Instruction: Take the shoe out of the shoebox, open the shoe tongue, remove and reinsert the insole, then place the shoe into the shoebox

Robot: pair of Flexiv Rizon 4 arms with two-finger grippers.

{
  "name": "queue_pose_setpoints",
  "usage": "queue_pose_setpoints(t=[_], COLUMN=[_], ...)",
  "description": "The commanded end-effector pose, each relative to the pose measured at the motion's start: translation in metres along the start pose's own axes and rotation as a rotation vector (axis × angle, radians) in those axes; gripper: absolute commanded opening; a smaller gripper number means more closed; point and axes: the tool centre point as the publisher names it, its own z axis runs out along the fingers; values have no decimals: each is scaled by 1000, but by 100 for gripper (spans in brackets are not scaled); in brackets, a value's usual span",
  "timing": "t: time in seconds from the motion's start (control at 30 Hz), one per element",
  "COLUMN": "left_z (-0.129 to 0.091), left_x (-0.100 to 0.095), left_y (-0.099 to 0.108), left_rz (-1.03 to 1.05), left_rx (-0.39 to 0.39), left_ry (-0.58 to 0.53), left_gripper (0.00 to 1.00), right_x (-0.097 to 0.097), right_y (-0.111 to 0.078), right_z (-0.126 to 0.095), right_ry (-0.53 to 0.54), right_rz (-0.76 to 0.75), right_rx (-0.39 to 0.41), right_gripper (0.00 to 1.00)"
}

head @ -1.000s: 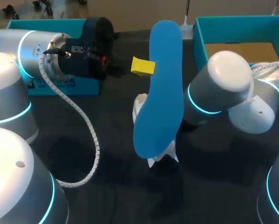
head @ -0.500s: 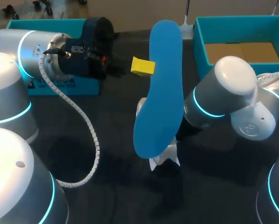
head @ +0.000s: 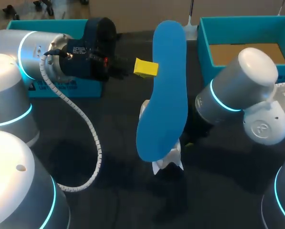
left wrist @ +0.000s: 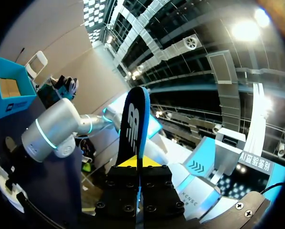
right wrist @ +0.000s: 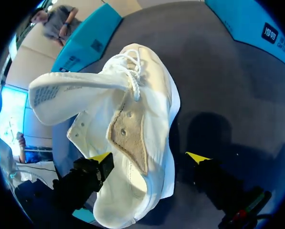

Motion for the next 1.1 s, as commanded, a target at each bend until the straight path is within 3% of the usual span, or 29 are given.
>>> queue_pose_setpoints(t=[0.03,0.4,0.63,0.67,1.0,1.1], left_z=[0,0,0,0,0,0], left_x=[-1,-1,-1,-1,-1,-1], left_y=[1,1,1,1,1,1], left_rz=[1,1,1,1,1,1], left_rx=[2,2,2,2,2,2], left_ry=[1,1,1,1,1,1], left_gripper=[0,0,0,0,0,0], right_x=[0,4,7,9,9,14], right_y=[-2,0,7,10,10,17], right_z=[0,-54,-77,-82,-82,-94], right_ry=[1,153,266,272,272,325], right_rz=[0,28,17,-50,-50,4], right_rx=[-3,7,-37,-49,-49,-72], right_gripper=[100,100,100,100,100,100])
